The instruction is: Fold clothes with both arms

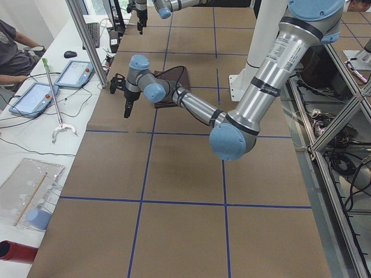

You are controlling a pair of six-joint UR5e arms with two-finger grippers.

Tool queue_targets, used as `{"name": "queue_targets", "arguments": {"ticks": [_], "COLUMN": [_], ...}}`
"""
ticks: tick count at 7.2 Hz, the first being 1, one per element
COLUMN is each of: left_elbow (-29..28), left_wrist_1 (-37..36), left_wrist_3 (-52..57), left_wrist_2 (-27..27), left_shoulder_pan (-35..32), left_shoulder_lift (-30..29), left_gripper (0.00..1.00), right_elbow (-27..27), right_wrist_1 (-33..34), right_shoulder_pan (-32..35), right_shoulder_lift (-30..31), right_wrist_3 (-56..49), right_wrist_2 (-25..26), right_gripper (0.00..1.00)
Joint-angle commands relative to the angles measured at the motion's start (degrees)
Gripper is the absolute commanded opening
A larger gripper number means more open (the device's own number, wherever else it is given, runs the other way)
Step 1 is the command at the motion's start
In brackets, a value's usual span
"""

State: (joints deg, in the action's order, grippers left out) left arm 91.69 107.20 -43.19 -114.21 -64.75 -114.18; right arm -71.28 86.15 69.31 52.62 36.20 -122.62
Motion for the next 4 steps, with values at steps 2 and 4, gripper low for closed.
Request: {"name": "queue_targets", "arguments": {"ticks": [2, 4], "left_elbow": [7.63, 9.12], "left_wrist_1": [-11.8, -10.35], "left_wrist_3": [43.66, 61.52], "left_wrist_2": [-8.9, -12.94], "left_shoulder_pan": [-18.7, -23.14], "left_shoulder_lift": [13.87, 22.82], "left_gripper": [1.0, 1.0], "right_elbow": [-11.3, -22.51], "right_wrist_1": [1.57, 6.1], "right_shoulder_pan": [16.86, 22.44], "right_shoulder_lift": [23.06, 35.2], "right_wrist_3": [-32.42, -39.1], "right_wrist_2": [-9.27, -9.92], "right_gripper": [1.0, 1.0]}}
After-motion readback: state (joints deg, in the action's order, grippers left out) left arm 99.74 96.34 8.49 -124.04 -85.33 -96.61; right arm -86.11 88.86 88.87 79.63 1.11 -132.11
